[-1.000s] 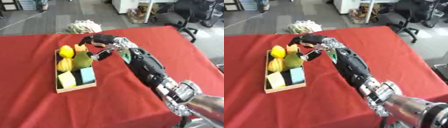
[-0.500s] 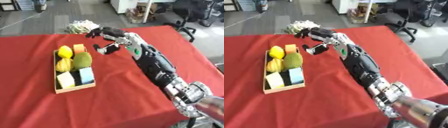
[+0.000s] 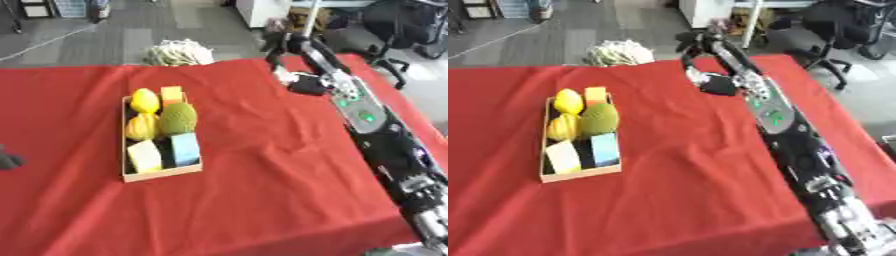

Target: Pick up objects on the table and place them in the box.

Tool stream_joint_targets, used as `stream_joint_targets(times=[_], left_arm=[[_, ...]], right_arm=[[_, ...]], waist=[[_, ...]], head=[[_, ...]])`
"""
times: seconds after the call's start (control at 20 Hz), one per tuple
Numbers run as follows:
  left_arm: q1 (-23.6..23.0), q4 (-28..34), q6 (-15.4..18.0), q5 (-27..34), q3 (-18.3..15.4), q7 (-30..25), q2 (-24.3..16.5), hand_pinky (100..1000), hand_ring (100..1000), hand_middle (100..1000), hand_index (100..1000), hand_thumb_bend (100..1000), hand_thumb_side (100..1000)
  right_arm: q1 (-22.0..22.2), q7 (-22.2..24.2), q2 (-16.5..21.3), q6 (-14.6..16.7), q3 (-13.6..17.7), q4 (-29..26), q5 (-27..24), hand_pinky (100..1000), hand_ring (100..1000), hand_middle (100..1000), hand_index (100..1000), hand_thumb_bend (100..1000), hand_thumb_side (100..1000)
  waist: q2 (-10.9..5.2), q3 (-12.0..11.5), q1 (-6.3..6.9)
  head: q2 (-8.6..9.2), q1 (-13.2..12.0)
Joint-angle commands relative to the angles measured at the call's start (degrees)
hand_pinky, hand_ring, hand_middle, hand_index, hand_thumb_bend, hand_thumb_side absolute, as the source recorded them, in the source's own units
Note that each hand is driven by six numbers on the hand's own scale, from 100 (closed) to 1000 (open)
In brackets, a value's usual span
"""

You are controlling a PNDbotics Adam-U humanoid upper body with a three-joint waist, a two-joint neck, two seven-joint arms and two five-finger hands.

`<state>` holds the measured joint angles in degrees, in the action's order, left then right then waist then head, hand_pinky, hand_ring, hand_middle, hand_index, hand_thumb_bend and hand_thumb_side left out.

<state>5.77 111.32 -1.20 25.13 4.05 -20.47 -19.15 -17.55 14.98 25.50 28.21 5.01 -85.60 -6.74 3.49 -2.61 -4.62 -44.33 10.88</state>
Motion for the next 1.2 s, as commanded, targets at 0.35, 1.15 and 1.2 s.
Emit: stream_joint_targets(times=[0.35, 1.15, 1.2], left_arm=[[-0.8, -0.5, 0.2, -2.1, -0.7, 0.6, -0.8, 658, 543, 557, 804, 100, 944], [-2.5, -1.7, -0.1, -6.2, 0.5, 0.3, -0.9, 656, 539, 555, 799, 100, 992], [-2.5, -1.7, -0.1, -6.4, 0.6, 0.2, -0.9, 656, 539, 555, 798, 100, 993]], right_arm=[[13.9, 0.3, -9.3, -10.0, 7.9, -13.2, -9.4, 620, 597, 638, 830, 100, 522], [19.4, -1.1, -17.8, -13.3, 7.1, -15.3, -5.2, 604, 569, 609, 819, 100, 522], [19.3, -1.1, -17.9, -13.4, 7.0, -15.4, -5.2, 603, 568, 608, 818, 100, 524]], waist=[[0.04, 3.9, -0.60], [1.40, 5.8, -1.02], [1.38, 5.8, -1.00]], head=[[0.21, -7.8], [0.21, -12.0], [0.21, -12.6]])
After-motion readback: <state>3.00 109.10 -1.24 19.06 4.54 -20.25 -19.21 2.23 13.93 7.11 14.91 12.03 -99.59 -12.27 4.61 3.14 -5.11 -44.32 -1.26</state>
